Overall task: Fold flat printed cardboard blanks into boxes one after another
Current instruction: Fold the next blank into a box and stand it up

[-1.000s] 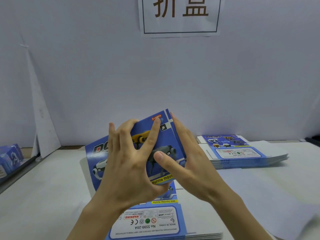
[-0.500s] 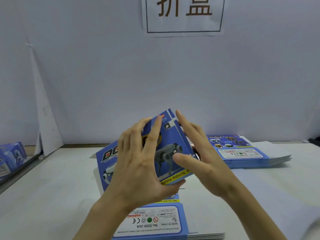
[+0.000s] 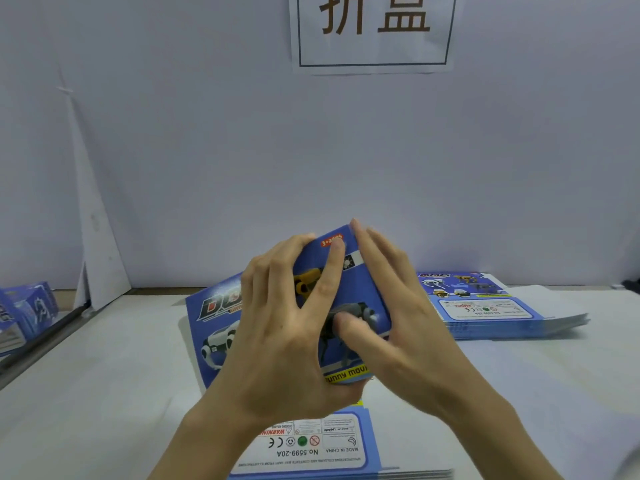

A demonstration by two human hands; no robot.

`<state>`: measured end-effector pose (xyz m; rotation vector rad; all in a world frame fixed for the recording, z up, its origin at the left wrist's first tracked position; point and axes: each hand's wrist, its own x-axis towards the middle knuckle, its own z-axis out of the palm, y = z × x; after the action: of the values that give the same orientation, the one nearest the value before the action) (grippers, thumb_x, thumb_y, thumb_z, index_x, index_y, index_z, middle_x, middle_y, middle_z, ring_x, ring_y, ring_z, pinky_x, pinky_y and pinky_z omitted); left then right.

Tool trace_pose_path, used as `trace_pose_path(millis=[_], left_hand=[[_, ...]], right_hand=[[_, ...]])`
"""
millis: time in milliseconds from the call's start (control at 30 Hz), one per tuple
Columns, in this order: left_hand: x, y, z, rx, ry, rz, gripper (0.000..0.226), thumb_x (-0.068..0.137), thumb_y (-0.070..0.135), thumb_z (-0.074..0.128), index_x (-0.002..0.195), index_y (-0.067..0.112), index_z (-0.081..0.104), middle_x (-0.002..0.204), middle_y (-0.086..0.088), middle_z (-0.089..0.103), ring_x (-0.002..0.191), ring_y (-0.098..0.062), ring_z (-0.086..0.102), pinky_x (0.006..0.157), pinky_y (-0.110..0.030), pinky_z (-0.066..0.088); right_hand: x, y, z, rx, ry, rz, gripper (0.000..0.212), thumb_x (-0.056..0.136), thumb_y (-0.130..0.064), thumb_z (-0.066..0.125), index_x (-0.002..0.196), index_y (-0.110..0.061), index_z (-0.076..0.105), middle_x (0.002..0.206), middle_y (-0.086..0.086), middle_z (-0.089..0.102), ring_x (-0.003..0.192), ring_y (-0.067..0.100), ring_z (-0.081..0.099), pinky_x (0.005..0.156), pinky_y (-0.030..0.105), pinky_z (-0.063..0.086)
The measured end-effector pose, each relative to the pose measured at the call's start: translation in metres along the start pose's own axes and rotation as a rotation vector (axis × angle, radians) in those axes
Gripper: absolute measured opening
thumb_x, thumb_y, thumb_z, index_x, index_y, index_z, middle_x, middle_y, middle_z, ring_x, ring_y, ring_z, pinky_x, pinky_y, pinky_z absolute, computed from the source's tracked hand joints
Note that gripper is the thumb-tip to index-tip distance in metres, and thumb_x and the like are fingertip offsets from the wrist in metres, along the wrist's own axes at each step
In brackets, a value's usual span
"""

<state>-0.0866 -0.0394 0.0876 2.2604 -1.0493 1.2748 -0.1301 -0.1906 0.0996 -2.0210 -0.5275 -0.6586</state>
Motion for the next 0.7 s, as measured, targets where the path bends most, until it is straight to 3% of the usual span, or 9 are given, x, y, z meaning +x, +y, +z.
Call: trace_pose_path(millis=[100, 233, 333, 467, 567, 700], left_hand=[[0.000, 0.001, -0.001, 0.010, 0.008, 0.001, 0.103, 0.063, 0.067, 0.059, 0.144, 0.009, 0.032, 0.141, -0.018, 0.030, 0.130, -0.031, 0.033, 0.100, -0.056, 0.040], [0.003, 0.002, -0.005, 0.013, 0.030, -0.019, 0.105, 0.063, 0.067, 0.065, 0.145, 0.010, 0.032, 0.142, -0.017, 0.030, 0.129, -0.032, 0.035, 0.103, -0.053, 0.037], [0.007, 0.001, -0.009, -0.027, 0.010, -0.102, 0.106, 0.063, 0.069, 0.064, 0.147, 0.011, 0.034, 0.143, -0.020, 0.033, 0.130, -0.036, 0.037, 0.103, -0.055, 0.036], [0.005, 0.000, -0.014, -0.081, -0.006, -0.175, 0.101, 0.064, 0.070, 0.058, 0.148, 0.018, 0.034, 0.142, -0.019, 0.034, 0.127, -0.033, 0.040, 0.105, -0.052, 0.038], [0.006, 0.000, -0.015, -0.050, -0.026, -0.173, 0.101, 0.062, 0.070, 0.056, 0.146, 0.018, 0.036, 0.139, -0.020, 0.036, 0.124, -0.031, 0.041, 0.105, -0.040, 0.031], [0.006, -0.002, -0.015, -0.048, -0.015, -0.167, 0.103, 0.061, 0.070, 0.057, 0.146, 0.015, 0.037, 0.139, -0.023, 0.037, 0.125, -0.033, 0.040, 0.104, -0.042, 0.031]], right_hand=[[-0.001, -0.002, 0.002, -0.015, -0.007, 0.005, 0.079, 0.080, -0.032, 0.055, 0.140, -0.062, 0.013, 0.146, -0.029, 0.023, 0.132, 0.008, 0.040, 0.083, 0.026, 0.057], [0.003, -0.003, -0.005, 0.207, -0.074, 0.038, 0.078, 0.082, -0.029, 0.059, 0.139, -0.065, 0.019, 0.147, -0.027, 0.031, 0.134, 0.010, 0.042, 0.091, 0.031, 0.054], [0.004, 0.002, -0.017, 0.342, -0.116, 0.021, 0.071, 0.085, -0.025, 0.059, 0.145, -0.046, 0.028, 0.145, -0.024, 0.041, 0.131, 0.009, 0.048, 0.097, 0.034, 0.051], [0.001, 0.005, -0.013, 0.165, -0.126, -0.029, 0.069, 0.085, -0.041, 0.056, 0.147, -0.047, 0.025, 0.153, -0.022, 0.029, 0.141, 0.010, 0.033, 0.107, 0.048, 0.041], [0.002, 0.004, -0.003, 0.117, -0.112, -0.038, 0.068, 0.086, -0.043, 0.055, 0.144, -0.052, 0.023, 0.151, -0.024, 0.030, 0.140, 0.010, 0.034, 0.104, 0.048, 0.044], [0.003, 0.003, 0.001, 0.043, -0.081, -0.069, 0.063, 0.089, -0.044, 0.050, 0.143, -0.054, 0.019, 0.152, -0.027, 0.026, 0.141, 0.007, 0.030, 0.104, 0.048, 0.044]])
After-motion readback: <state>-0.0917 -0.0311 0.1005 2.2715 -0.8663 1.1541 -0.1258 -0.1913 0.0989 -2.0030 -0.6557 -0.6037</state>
